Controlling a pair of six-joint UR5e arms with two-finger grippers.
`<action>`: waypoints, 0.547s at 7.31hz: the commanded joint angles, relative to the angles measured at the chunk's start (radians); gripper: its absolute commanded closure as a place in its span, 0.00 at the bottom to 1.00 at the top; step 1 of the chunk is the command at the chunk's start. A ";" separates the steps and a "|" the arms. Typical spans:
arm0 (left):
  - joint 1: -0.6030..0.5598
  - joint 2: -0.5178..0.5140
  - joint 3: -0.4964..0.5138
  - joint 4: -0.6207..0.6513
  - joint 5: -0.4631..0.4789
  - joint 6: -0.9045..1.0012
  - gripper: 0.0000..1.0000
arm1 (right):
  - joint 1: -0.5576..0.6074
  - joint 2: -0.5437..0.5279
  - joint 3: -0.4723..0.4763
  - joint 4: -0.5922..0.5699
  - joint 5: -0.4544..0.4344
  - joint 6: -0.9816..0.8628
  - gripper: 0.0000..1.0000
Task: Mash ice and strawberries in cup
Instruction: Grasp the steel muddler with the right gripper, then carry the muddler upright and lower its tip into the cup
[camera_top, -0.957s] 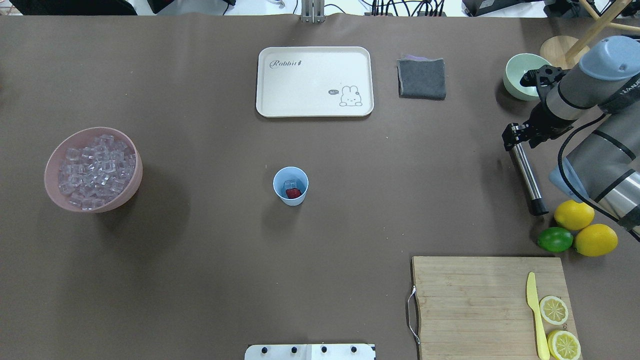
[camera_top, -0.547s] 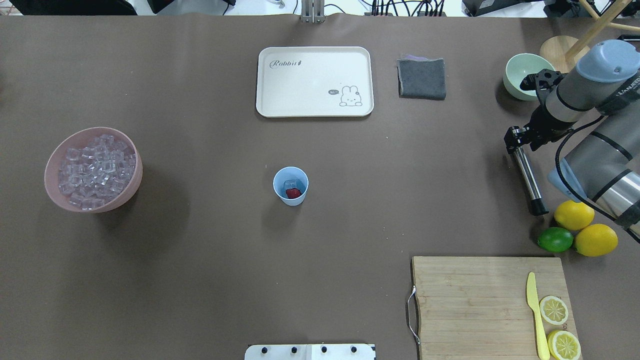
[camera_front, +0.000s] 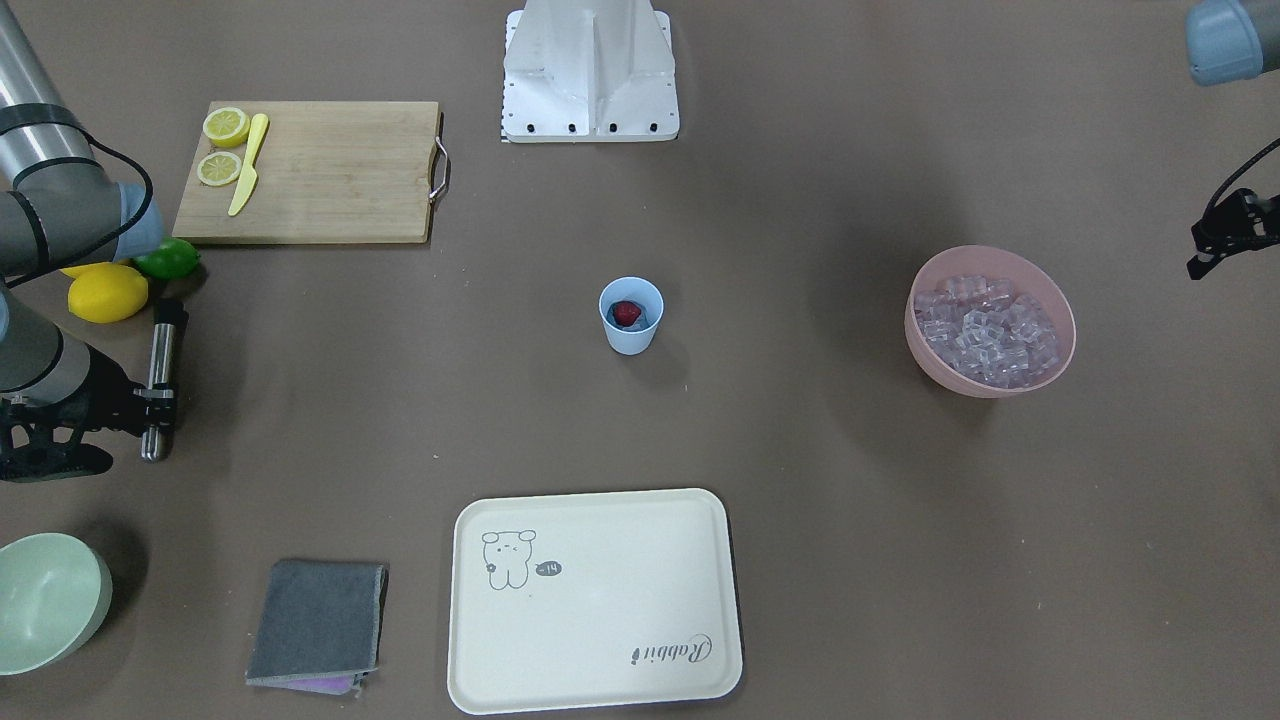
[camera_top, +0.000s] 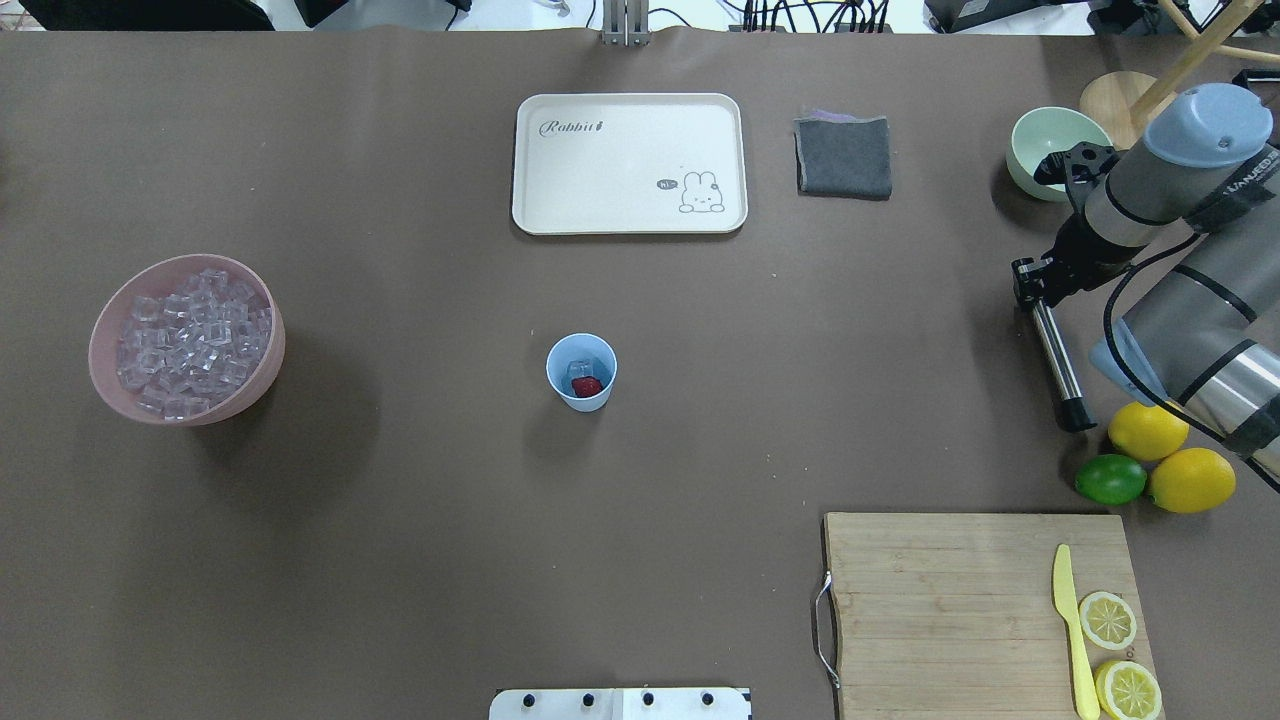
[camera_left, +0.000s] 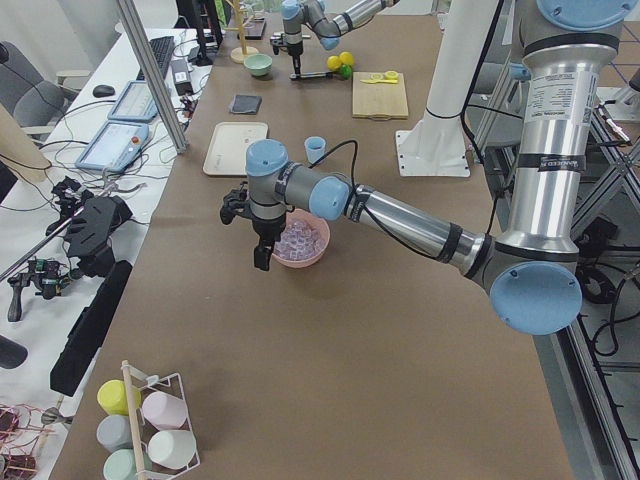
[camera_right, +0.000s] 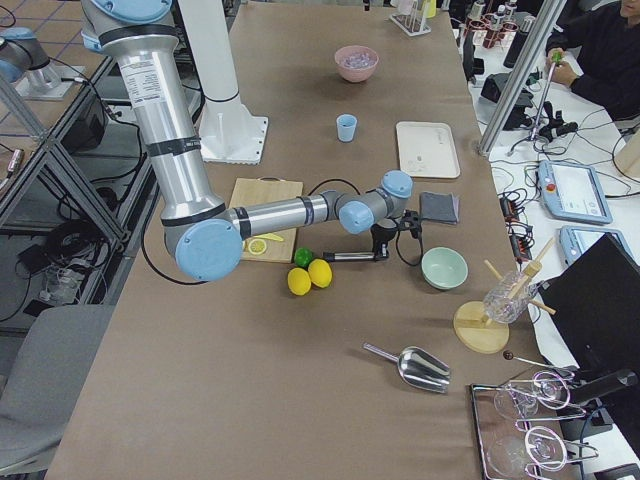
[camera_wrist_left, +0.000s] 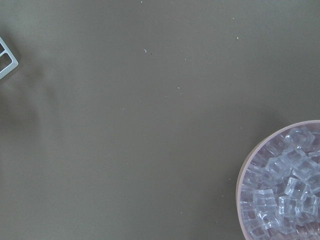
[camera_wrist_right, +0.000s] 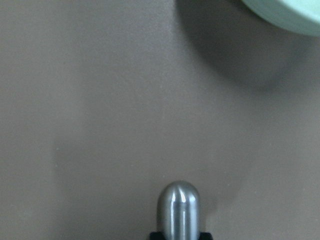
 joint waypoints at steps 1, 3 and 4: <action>-0.007 0.000 -0.001 0.001 0.000 0.002 0.02 | 0.036 0.028 0.018 -0.010 0.059 -0.004 1.00; -0.010 -0.001 -0.004 0.001 -0.005 0.002 0.02 | 0.093 0.068 0.218 -0.108 0.133 0.021 1.00; -0.010 -0.001 -0.006 0.001 -0.010 0.000 0.02 | 0.085 0.088 0.336 -0.128 0.115 0.081 1.00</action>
